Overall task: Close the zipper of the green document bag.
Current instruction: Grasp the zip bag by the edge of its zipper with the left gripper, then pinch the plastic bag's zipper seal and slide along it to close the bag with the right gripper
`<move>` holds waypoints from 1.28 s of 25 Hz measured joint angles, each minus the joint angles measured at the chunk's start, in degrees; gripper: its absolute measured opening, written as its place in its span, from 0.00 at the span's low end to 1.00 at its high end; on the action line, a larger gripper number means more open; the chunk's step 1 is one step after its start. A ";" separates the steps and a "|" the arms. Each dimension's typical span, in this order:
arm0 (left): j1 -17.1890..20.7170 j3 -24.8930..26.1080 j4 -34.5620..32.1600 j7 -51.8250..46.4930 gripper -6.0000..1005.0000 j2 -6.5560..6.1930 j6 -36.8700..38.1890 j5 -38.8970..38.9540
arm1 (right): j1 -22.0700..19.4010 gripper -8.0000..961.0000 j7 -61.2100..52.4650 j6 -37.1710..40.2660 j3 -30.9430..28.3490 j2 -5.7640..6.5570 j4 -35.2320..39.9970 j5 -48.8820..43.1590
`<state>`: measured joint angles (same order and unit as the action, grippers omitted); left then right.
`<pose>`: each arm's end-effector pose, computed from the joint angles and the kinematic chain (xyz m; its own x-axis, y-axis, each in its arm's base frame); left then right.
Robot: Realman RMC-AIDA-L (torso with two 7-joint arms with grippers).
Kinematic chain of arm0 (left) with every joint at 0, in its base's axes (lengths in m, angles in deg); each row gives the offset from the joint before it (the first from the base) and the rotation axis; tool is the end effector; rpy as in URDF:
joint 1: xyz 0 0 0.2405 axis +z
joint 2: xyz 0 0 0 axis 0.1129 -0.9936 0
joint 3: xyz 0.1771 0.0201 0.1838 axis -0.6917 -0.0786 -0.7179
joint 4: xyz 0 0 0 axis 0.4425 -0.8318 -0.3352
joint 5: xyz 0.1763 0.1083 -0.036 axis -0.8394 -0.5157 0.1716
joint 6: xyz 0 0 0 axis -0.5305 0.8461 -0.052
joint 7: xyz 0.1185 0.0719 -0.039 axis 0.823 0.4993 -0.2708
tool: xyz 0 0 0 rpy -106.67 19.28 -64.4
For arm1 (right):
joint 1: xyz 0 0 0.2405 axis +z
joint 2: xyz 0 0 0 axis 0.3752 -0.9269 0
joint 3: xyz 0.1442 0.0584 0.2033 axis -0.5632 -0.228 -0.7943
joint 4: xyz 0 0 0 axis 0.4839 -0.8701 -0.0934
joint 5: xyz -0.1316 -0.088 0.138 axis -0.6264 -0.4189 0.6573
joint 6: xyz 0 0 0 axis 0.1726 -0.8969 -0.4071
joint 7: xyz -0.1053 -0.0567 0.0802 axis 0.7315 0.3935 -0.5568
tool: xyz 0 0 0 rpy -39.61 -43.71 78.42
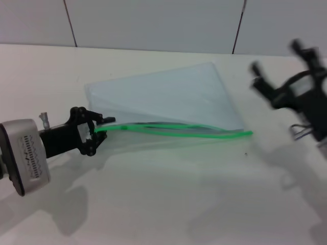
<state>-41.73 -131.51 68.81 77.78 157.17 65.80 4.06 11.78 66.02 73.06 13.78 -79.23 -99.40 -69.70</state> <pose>-0.3284 0.3372 -0.0175 0.8856 -0.4533 -0.1011 -0.3923 -0.6138 -0.6850 0.2498 0.3305 -0.0445 0.7526 0.3165 -0.5774 -0.3947 -0.4850 -0.7804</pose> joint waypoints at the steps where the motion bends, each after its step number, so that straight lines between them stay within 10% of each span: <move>1: 0.22 0.00 -0.08 0.96 0.09 0.10 0.00 0.91 | 0.72 0.84 -0.04 -0.06 0.41 0.01 0.35 -3.39; 12: 0.12 -0.20 -2.58 4.63 0.06 0.66 2.17 3.16 | 9.70 0.83 1.45 -7.39 0.86 -0.29 0.96 -28.04; 26: -0.74 -0.63 -2.71 5.44 0.06 1.94 5.94 2.51 | 13.79 0.82 16.50 -19.61 0.16 -0.52 -3.09 -30.20; 32: -0.40 -0.65 -2.70 5.47 0.06 2.03 6.37 1.94 | 13.82 0.67 19.40 -19.87 -0.27 -0.52 -3.64 -29.78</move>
<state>-42.13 -132.16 66.11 83.25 159.20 72.17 5.99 25.60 85.42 53.19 13.51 -79.75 -103.04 -99.48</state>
